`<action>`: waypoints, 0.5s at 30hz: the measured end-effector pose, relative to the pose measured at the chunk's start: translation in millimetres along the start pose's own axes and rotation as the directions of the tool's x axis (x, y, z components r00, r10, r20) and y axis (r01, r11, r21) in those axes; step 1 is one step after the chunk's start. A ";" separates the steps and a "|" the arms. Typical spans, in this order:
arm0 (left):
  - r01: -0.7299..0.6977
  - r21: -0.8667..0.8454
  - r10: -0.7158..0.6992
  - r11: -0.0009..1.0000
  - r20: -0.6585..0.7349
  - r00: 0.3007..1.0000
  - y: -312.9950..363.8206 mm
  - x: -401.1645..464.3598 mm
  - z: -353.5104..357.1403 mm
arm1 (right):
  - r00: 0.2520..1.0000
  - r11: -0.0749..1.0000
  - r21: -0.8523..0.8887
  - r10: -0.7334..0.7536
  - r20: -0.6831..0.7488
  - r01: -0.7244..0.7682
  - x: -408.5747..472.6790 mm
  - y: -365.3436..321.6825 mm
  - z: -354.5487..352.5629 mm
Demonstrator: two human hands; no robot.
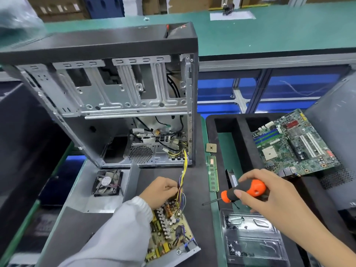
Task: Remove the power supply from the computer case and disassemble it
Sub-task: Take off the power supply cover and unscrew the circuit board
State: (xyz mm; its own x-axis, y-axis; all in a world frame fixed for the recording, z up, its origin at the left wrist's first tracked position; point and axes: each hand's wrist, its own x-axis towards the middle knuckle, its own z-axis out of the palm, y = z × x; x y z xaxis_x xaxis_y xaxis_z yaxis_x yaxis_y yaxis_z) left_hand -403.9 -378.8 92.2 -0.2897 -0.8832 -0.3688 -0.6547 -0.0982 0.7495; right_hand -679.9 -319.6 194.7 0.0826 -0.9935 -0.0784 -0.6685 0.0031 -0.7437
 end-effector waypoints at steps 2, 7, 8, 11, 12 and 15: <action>-0.064 0.081 0.065 0.995 -0.006 0.998 -1.9 0.9 -1.2 | 1.000 1.000 -0.017 -0.005 -0.001 0.005 -1.5 -1.1 2.7; -0.133 0.109 0.136 0.985 -0.025 0.990 2.1 -1.6 0.5 | 1.000 0.996 -0.083 -0.017 0.020 0.019 5.0 -1.9 11.3; -0.130 0.081 0.134 0.988 -0.049 0.990 3.1 -2.8 0.3 | 1.000 0.996 -0.085 -0.016 0.018 0.017 9.8 -1.8 14.1; -0.139 0.035 0.142 0.990 -0.122 0.982 5.7 -6.0 0.5 | 1.000 0.999 -0.011 0.030 0.003 -0.030 31.2 -0.6 29.4; -0.139 0.034 0.143 0.990 -0.143 0.979 6.1 -6.9 0.9 | 0.998 0.998 0.031 0.053 0.015 -0.054 40.3 -1.1 37.8; -0.133 0.037 0.138 0.990 -0.174 0.975 4.9 -9.1 1.4 | 0.972 0.900 0.373 0.178 0.154 -0.224 67.4 -6.1 67.9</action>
State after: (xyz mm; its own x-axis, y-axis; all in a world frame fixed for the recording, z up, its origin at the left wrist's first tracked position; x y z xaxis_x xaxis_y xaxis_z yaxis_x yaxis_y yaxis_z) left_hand -405.4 -370.6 98.5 -0.2514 -0.9544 -0.1611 -0.6356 0.0373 0.7711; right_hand -620.0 -378.8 148.9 0.0748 -0.9474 -0.3112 -0.3447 0.2682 -0.8996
